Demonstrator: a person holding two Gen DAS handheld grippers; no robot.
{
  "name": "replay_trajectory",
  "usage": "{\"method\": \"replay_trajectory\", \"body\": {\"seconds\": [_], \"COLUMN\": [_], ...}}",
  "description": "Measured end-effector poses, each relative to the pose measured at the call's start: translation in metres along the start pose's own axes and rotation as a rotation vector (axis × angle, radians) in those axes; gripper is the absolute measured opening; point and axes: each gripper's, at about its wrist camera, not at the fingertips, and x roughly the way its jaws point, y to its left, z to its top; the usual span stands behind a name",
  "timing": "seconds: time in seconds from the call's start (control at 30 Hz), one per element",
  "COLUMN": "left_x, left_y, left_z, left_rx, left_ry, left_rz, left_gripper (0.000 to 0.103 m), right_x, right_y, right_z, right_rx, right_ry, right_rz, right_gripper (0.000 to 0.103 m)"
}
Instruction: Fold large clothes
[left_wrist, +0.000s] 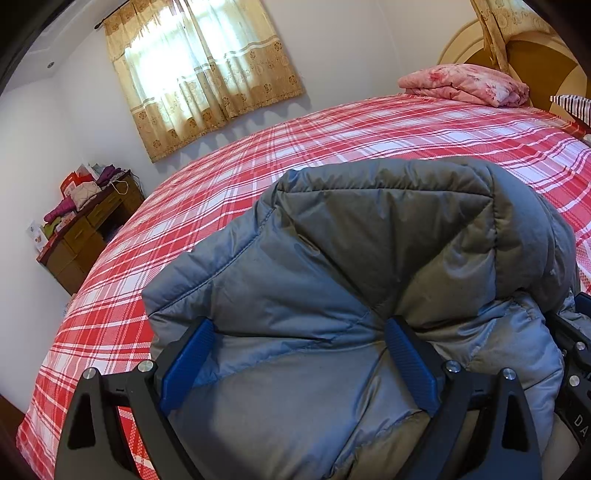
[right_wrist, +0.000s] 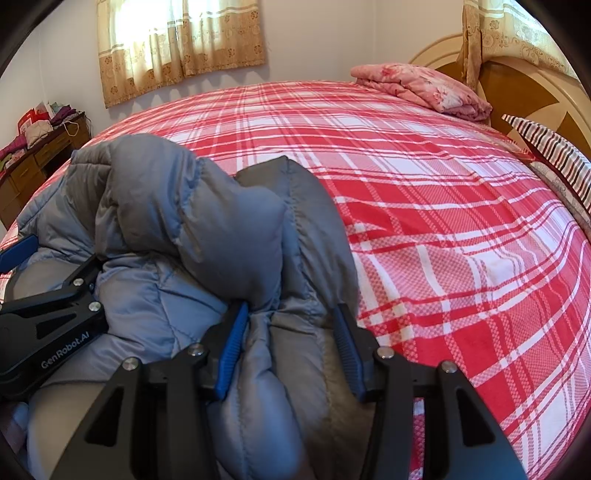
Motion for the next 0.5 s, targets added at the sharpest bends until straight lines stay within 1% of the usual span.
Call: {"method": "replay_trajectory", "body": {"seconds": [0.13,0.23,0.3,0.37,0.4,0.43,0.47,0.5], "left_x": [0.000,-0.010,-0.025,-0.040,-0.046,-0.049,-0.050,-0.049], "left_y": [-0.001,0.006,0.024,0.046,0.056,0.065,0.073,0.081], "left_z": [0.001,0.003,-0.003,-0.012,-0.018,-0.024,-0.030,-0.036], "left_rx": [0.004,-0.003,-0.048,-0.106,-0.116,-0.117,-0.118,-0.129], "left_ry": [0.006,0.005,-0.014,-0.025,-0.029,-0.026,-0.016,-0.002], "left_rz": [0.000,-0.014,-0.005,-0.019,-0.007,0.030,0.036,0.022], "left_gripper": [0.095,0.095,0.095,0.095,0.095,0.095,0.095,0.095], "right_x": [0.000,0.000,0.000,0.000,0.000,0.000,0.000,-0.001], "right_y": [0.000,-0.002,-0.004,-0.006,-0.008,-0.008,-0.009,-0.010], "right_z": [-0.001,-0.001,-0.001,-0.002,-0.002,-0.002,-0.002,-0.002], "right_rx": [0.008,0.016,0.028,0.034,0.042,0.046,0.052,0.056], "right_ry": [-0.004,-0.008,-0.010,-0.012,-0.014,-0.014,-0.015,-0.017], "right_rz": [0.006,0.018,0.032,0.038,0.047,0.052,0.058,0.062], "right_gripper": [0.051,0.051,0.052,0.052,0.052,0.053,0.053,0.054]}}
